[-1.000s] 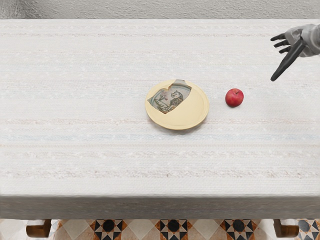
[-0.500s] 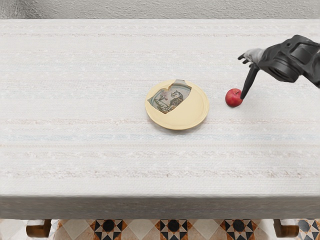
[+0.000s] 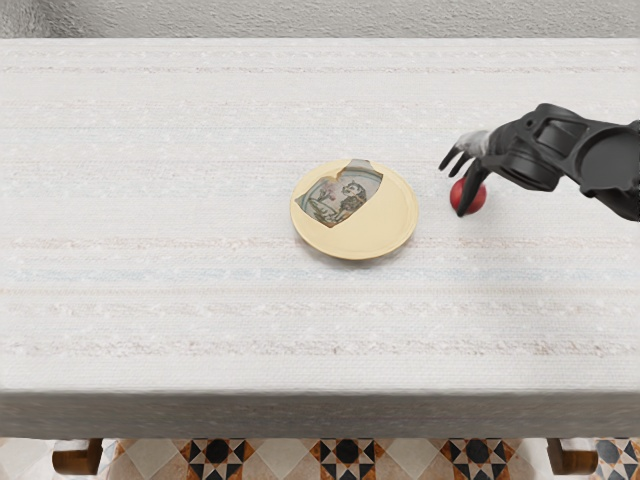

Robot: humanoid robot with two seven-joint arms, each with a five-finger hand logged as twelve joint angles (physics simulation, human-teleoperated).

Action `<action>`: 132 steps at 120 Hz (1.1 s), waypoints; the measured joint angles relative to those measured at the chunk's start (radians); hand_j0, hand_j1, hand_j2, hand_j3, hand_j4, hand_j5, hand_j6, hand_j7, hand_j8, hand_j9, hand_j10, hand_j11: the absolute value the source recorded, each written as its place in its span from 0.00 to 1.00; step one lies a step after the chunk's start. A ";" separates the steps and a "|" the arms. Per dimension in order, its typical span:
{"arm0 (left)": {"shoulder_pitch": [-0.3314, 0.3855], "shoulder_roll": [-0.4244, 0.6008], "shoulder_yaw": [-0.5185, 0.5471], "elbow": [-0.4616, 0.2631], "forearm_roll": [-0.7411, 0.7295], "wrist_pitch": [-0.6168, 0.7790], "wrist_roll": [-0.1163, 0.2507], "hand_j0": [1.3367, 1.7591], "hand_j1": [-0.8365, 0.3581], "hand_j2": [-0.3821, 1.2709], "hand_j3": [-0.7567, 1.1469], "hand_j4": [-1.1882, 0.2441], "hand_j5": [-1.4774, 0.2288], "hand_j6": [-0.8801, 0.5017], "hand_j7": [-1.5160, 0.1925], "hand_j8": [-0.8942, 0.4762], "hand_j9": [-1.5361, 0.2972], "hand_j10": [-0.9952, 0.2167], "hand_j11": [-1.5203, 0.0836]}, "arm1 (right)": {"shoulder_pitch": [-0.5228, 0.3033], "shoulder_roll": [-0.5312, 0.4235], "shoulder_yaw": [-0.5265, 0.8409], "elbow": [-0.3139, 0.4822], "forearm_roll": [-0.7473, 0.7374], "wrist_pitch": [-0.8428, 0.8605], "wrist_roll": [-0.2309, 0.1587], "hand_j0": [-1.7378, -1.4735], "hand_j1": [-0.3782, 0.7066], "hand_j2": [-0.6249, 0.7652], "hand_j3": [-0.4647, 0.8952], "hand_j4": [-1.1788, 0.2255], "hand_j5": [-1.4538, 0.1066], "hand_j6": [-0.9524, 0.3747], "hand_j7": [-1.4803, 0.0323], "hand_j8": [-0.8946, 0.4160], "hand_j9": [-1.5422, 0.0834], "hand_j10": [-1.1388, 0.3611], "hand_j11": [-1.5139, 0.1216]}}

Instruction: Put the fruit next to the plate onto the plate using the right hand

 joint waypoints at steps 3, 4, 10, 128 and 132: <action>0.000 0.000 0.000 0.000 0.000 0.000 0.000 0.76 0.99 0.23 0.40 0.82 0.86 0.63 0.88 0.65 0.83 0.82 0.94 | 0.000 0.002 0.001 0.000 0.000 0.000 0.000 0.30 0.41 0.40 0.34 0.58 0.64 0.45 0.68 0.42 0.67 0.54 0.65; 0.000 0.000 0.000 0.000 0.000 0.000 0.000 0.76 0.99 0.23 0.40 0.82 0.86 0.63 0.88 0.65 0.83 0.82 0.94 | 0.000 0.002 0.001 0.000 0.000 0.000 0.000 0.30 0.42 0.40 0.34 0.58 0.64 0.45 0.68 0.42 0.67 0.54 0.64; 0.000 0.000 0.000 0.000 0.000 0.000 0.000 0.76 0.99 0.23 0.40 0.82 0.86 0.63 0.88 0.65 0.83 0.82 0.94 | -0.002 0.005 0.008 0.000 0.001 0.001 0.000 0.30 0.44 0.40 0.34 0.57 0.62 0.43 0.66 0.40 0.65 0.52 0.63; 0.000 0.000 0.000 0.000 0.000 0.000 0.000 0.76 0.99 0.23 0.40 0.82 0.86 0.63 0.88 0.65 0.83 0.82 0.94 | 0.008 -0.018 0.123 0.005 0.043 0.124 0.000 0.30 0.56 0.51 0.34 0.46 0.48 0.32 0.52 0.38 0.52 0.47 0.50; 0.000 0.000 0.000 0.000 0.000 0.000 0.000 0.76 0.99 0.23 0.40 0.82 0.86 0.63 0.88 0.65 0.83 0.82 0.94 | 0.014 -0.021 0.130 0.007 0.046 0.130 0.000 0.30 0.56 0.51 0.34 0.46 0.48 0.32 0.52 0.38 0.52 0.47 0.50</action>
